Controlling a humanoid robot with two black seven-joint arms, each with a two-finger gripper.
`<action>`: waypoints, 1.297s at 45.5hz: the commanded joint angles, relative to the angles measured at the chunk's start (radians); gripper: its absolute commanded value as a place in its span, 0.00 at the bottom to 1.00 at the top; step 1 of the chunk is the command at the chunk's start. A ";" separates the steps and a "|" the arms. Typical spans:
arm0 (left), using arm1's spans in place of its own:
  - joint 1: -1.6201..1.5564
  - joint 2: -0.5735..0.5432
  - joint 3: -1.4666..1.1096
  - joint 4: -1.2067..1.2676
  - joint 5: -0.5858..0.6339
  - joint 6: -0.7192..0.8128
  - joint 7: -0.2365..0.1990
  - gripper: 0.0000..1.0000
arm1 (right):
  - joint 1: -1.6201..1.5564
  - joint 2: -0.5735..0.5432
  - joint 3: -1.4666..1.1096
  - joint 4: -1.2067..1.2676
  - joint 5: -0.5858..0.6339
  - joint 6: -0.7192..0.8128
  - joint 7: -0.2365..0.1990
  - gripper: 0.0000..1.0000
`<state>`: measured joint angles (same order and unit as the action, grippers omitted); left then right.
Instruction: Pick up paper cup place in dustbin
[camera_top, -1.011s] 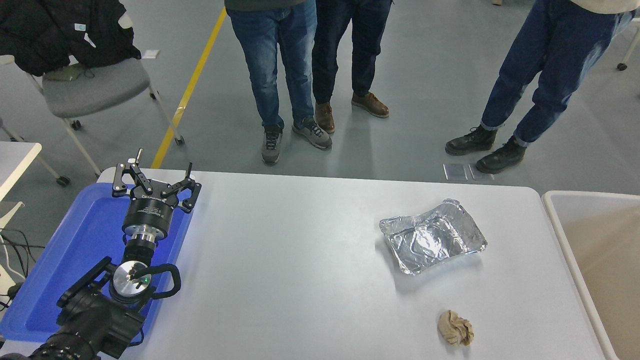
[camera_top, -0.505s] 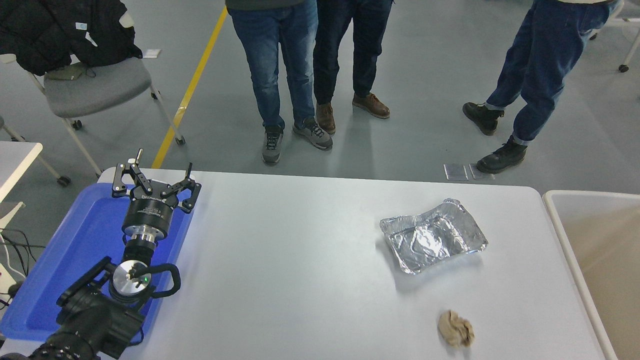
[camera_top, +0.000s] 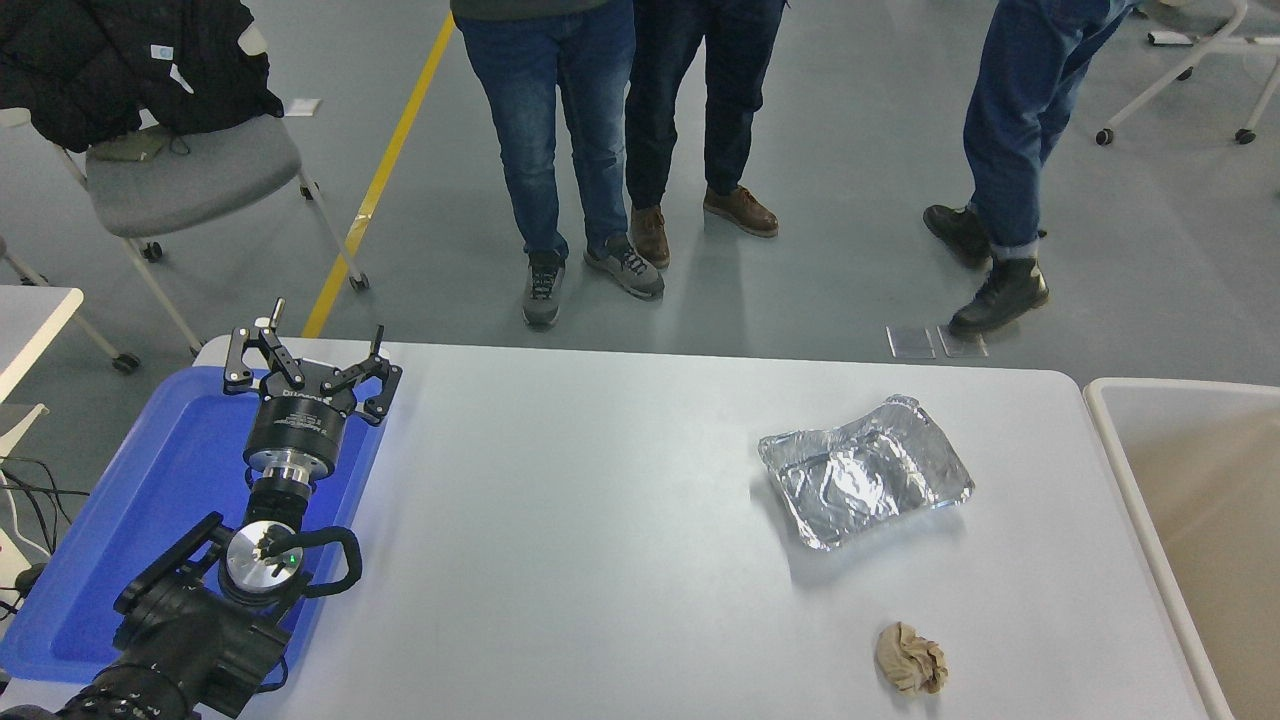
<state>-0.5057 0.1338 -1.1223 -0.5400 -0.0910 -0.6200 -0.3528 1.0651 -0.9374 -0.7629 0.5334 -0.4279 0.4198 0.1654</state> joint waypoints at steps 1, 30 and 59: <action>-0.001 0.000 -0.001 0.000 -0.001 0.000 0.000 1.00 | -0.243 0.115 0.142 -0.153 0.058 -0.191 -0.003 0.00; -0.001 0.000 -0.001 0.000 0.001 0.000 0.000 1.00 | -0.402 0.312 0.149 -0.283 0.216 -0.398 -0.202 0.00; -0.001 0.000 -0.001 0.000 0.001 0.000 0.000 1.00 | -0.404 0.321 0.181 -0.290 0.213 -0.544 -0.205 0.97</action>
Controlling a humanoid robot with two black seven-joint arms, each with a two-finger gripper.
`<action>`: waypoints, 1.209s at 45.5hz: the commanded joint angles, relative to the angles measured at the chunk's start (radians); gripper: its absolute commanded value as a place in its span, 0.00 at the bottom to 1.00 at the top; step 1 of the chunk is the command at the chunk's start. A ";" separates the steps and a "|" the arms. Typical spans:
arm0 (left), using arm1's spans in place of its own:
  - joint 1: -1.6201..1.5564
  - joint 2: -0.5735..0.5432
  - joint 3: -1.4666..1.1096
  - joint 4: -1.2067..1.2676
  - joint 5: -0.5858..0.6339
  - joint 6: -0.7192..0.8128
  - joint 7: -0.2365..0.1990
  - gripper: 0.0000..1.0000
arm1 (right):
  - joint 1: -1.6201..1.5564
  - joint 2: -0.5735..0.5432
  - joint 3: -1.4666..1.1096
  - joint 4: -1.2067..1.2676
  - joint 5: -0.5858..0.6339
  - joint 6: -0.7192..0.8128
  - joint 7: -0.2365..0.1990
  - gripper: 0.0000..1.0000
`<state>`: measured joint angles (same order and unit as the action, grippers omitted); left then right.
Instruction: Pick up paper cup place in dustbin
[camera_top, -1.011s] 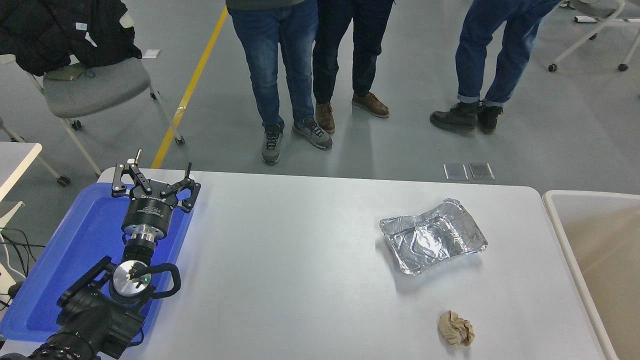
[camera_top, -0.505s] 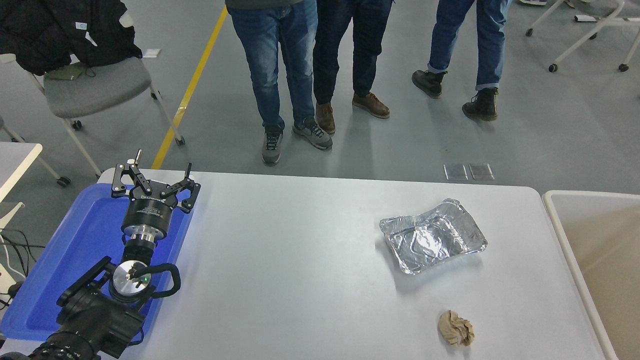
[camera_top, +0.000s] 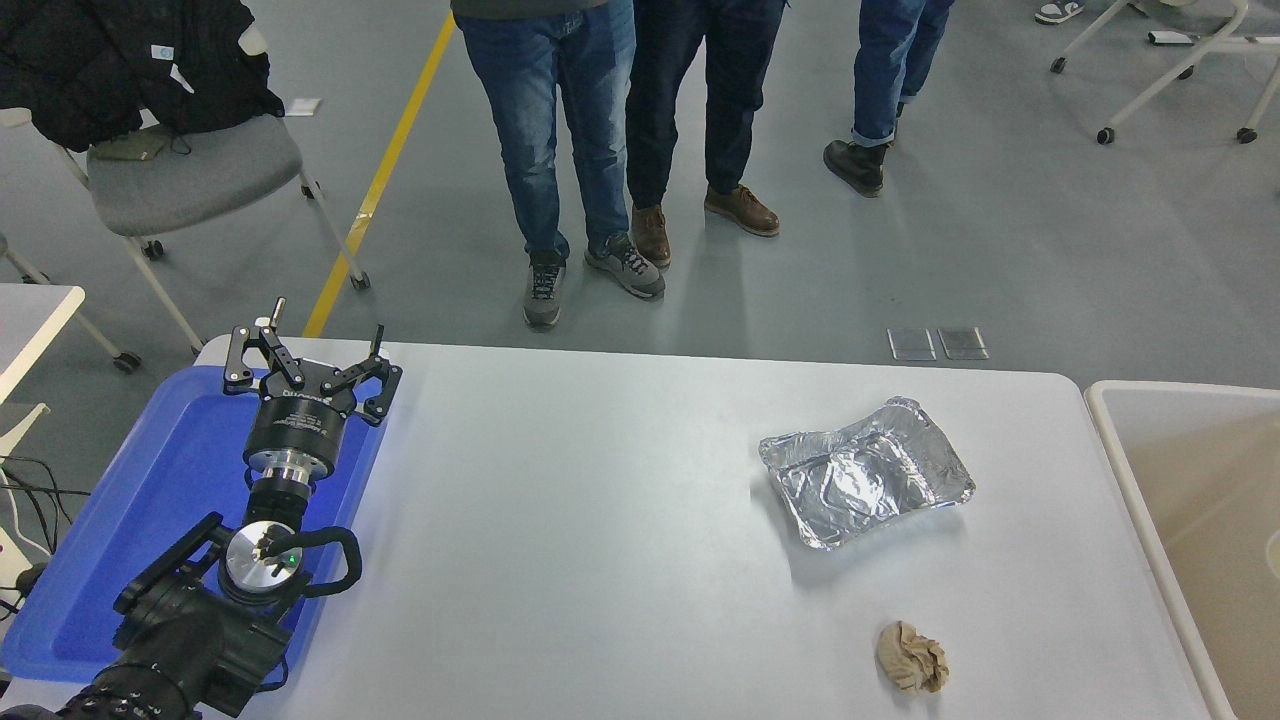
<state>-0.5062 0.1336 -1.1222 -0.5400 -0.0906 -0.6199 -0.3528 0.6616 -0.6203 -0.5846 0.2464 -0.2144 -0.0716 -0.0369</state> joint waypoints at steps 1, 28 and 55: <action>0.000 0.000 -0.001 0.000 -0.001 0.000 0.000 1.00 | -0.002 0.004 0.003 -0.003 0.000 -0.053 -0.001 0.97; 0.000 0.000 -0.001 0.000 0.000 -0.001 0.000 1.00 | 0.184 -0.196 -0.017 0.381 -0.016 -0.042 -0.001 1.00; 0.000 0.000 0.001 0.000 0.000 -0.001 0.002 1.00 | 0.719 -0.426 -0.417 0.823 -0.048 0.263 -0.001 1.00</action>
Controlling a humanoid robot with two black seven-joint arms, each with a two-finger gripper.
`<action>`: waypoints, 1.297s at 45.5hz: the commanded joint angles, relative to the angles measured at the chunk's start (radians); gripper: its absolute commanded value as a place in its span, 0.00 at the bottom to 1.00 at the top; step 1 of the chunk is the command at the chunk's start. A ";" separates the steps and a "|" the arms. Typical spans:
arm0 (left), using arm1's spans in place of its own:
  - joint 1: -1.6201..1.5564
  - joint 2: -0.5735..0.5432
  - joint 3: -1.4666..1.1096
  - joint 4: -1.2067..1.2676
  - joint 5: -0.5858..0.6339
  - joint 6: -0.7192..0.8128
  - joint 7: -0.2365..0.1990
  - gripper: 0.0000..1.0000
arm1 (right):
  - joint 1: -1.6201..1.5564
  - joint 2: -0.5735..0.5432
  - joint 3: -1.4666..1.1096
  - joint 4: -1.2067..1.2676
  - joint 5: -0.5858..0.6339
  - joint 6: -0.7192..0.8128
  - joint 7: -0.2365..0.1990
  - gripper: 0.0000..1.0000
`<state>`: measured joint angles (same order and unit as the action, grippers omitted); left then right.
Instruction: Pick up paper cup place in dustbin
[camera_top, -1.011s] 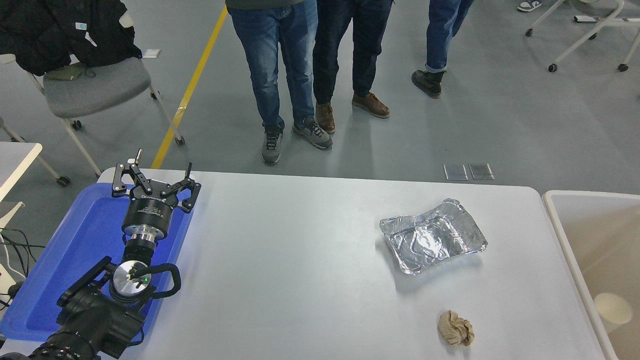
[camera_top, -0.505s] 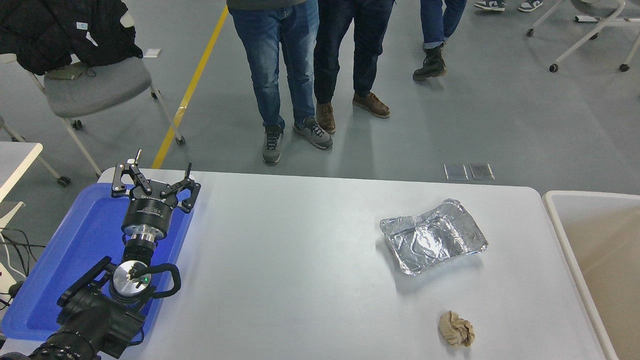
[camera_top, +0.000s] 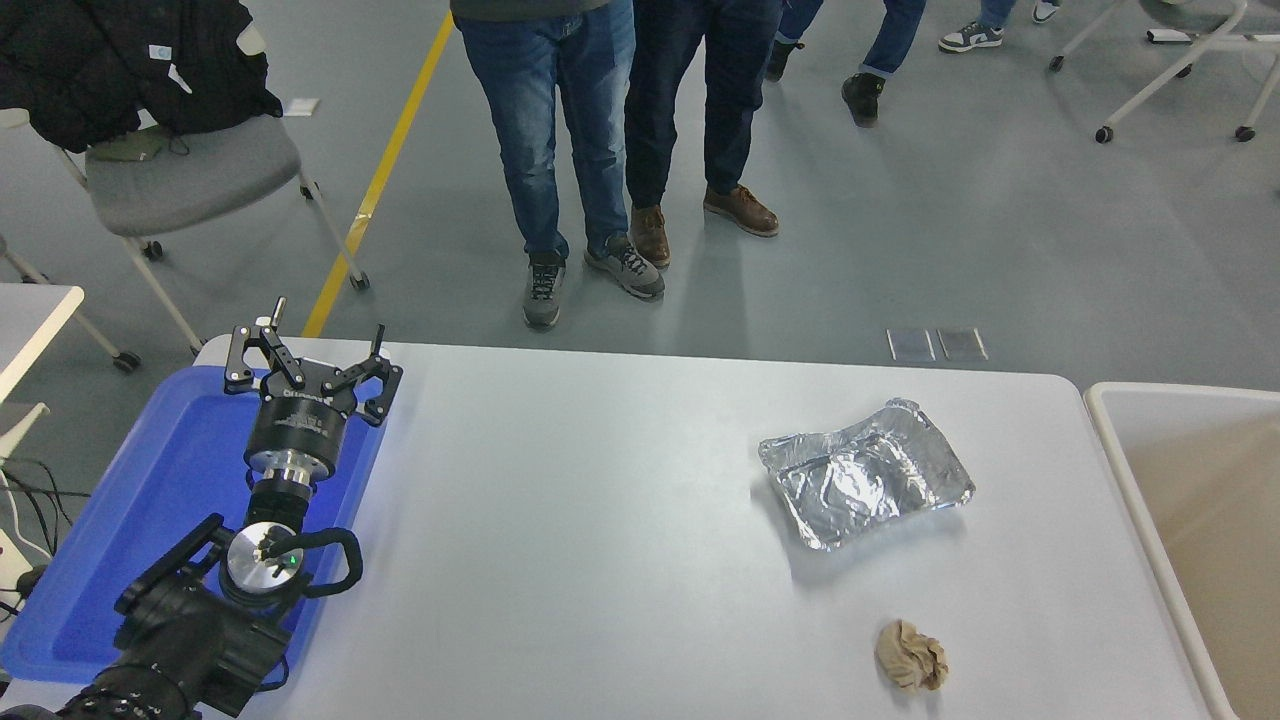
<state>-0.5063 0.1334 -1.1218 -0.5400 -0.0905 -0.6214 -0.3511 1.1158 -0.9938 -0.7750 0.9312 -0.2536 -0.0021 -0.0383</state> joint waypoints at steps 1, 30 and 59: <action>0.000 0.000 0.000 0.000 0.000 0.000 0.000 1.00 | 0.300 -0.051 -0.259 0.141 -0.009 0.230 0.000 1.00; 0.000 0.000 0.000 0.000 0.000 0.000 0.000 1.00 | 0.840 0.119 -0.661 0.149 -0.010 0.787 0.000 1.00; 0.000 0.000 0.000 0.000 0.000 0.000 0.000 1.00 | 1.296 0.307 -0.822 0.423 -0.009 0.787 0.000 1.00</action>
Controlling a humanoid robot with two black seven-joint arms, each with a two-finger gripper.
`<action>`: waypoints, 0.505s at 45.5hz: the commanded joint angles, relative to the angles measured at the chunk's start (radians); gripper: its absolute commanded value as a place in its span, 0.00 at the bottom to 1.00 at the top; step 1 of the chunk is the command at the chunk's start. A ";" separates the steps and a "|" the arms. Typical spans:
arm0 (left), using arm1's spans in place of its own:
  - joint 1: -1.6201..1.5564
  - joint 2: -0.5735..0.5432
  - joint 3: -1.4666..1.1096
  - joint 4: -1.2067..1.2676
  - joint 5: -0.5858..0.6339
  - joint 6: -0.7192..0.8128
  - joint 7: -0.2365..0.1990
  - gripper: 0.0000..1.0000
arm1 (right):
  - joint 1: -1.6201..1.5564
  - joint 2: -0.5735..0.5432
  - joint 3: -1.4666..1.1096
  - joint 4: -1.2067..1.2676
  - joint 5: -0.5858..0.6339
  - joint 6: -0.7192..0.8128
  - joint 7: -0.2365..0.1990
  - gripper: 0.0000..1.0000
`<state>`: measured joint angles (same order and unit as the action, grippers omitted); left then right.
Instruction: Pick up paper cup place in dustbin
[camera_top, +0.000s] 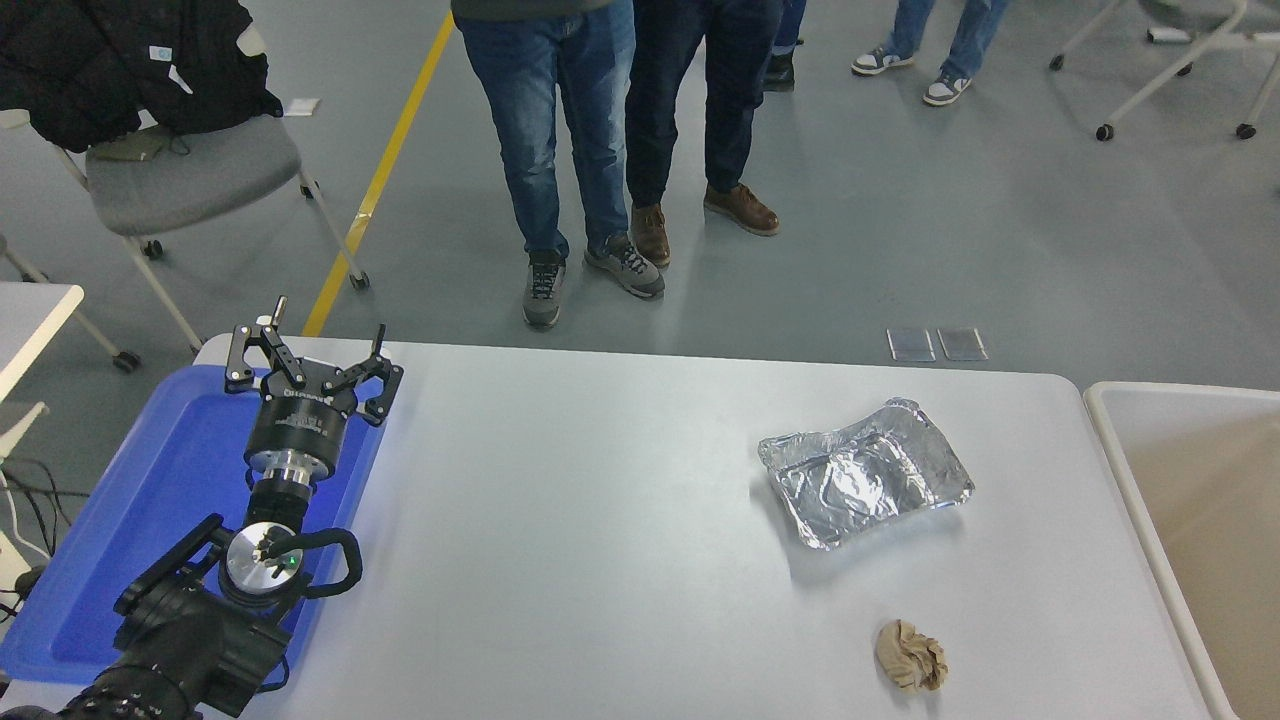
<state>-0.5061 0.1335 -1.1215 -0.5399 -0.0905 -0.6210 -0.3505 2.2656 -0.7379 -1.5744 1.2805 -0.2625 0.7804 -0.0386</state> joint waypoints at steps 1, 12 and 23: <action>0.000 0.000 0.000 0.000 0.000 0.000 -0.001 1.00 | 0.155 0.055 -0.022 0.074 0.000 0.005 0.000 1.00; 0.000 0.000 0.000 0.000 0.000 0.000 -0.001 1.00 | 0.218 0.146 -0.025 0.080 -0.038 0.005 0.000 1.00; 0.000 0.000 0.000 0.000 0.000 0.000 -0.001 1.00 | 0.189 0.163 0.017 0.075 -0.029 0.005 0.000 1.00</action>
<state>-0.5062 0.1335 -1.1214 -0.5400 -0.0905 -0.6211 -0.3506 2.4490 -0.6122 -1.5887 1.3510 -0.2920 0.7849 -0.0382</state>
